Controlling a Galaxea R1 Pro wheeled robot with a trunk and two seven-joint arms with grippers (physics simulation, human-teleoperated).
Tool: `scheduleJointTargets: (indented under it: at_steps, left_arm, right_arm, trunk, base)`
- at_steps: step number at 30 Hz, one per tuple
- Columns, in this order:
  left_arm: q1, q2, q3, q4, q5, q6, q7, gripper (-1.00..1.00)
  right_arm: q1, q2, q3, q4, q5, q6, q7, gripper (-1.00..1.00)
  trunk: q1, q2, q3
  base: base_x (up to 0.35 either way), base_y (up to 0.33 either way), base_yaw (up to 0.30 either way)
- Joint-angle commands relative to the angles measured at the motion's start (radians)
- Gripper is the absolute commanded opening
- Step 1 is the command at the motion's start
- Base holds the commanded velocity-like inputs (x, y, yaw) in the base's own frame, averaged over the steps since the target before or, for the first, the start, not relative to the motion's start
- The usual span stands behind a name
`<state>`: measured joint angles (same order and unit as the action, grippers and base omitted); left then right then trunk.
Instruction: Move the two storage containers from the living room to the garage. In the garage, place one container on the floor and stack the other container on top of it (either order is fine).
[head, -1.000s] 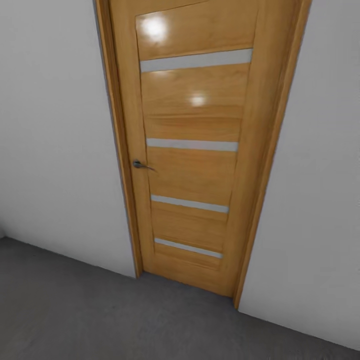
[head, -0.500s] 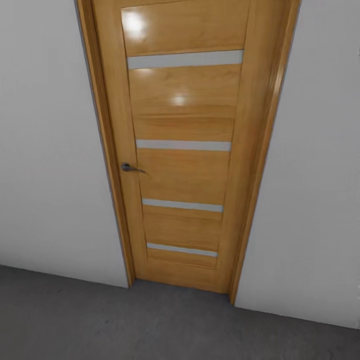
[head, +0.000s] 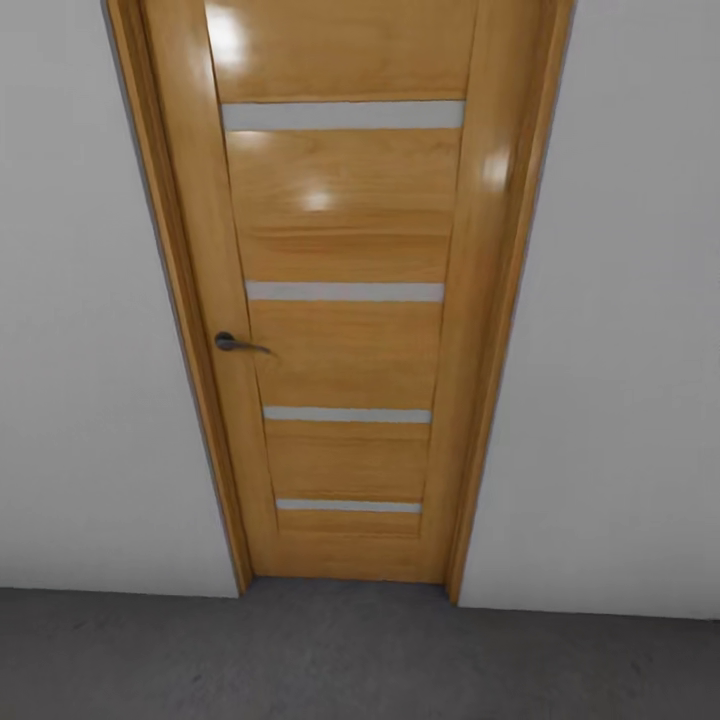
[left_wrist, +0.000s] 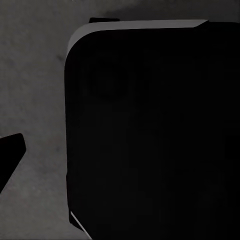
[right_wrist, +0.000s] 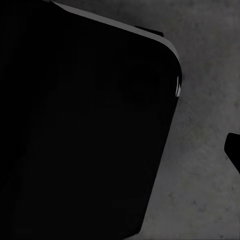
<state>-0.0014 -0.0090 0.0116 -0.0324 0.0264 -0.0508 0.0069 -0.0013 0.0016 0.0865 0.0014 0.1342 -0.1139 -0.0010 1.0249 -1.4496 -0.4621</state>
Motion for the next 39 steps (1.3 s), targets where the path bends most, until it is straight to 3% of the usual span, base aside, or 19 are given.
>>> scheduleJointTargets:
  at_steps: [1,14,24,27,28,30,39]
  left_arm:
    - [0.0,0.0,0.001,0.0,0.003,-0.003,0.001,1.0]
    - [0.0,0.0,0.001,0.0,0.003,-0.003,0.001,1.0]
    - [0.0,0.0,0.002,0.0,0.007,-0.003,0.002,1.0]
    - [0.0,0.0,0.002,0.0,0.032,-0.003,0.002,1.0]
    - [0.0,0.0,0.001,0.0,0.061,-0.003,0.002,1.0]
    - [0.0,0.0,0.0,0.001,0.084,-0.003,0.002,1.0]
    - [0.0,0.0,-0.001,0.0,0.094,-0.004,0.001,1.0]
  right_arm:
    - [0.0,0.0,0.008,0.0,0.002,-0.003,0.0,1.0]
    - [0.0,-0.003,0.016,0.0,0.013,0.0,-0.005,1.0]
    - [0.0,-0.004,0.016,0.0,0.013,0.0,-0.005,1.0]
    - [0.0,-0.003,0.016,0.0,0.013,0.0,-0.005,1.0]
    - [0.0,-0.003,0.016,0.0,0.013,0.0,-0.005,1.0]
    - [0.0,-0.003,0.016,0.0,0.013,0.001,-0.005,1.0]
    - [0.0,-0.003,0.016,0.0,0.013,0.0,-0.005,1.0]
  trunk:
    - [0.0,0.0,-0.001]
    - [0.0,0.0,-0.001]
    - [0.0,0.0,-0.001]
    - [0.0,0.0,-0.001]
    - [0.0,0.0,-0.001]
    - [0.0,0.0,-0.001]
    - [0.0,0.0,-0.001]
  base:
    - [0.034,0.05,-0.09]
    - [0.023,0.009,-0.015]
    - [0.249,0.0,0.0]
    - [0.315,0.0,0.0]
    - [0.318,0.0,0.0]
    - [0.256,0.0,0.0]
    - [0.047,0.0,0.0]
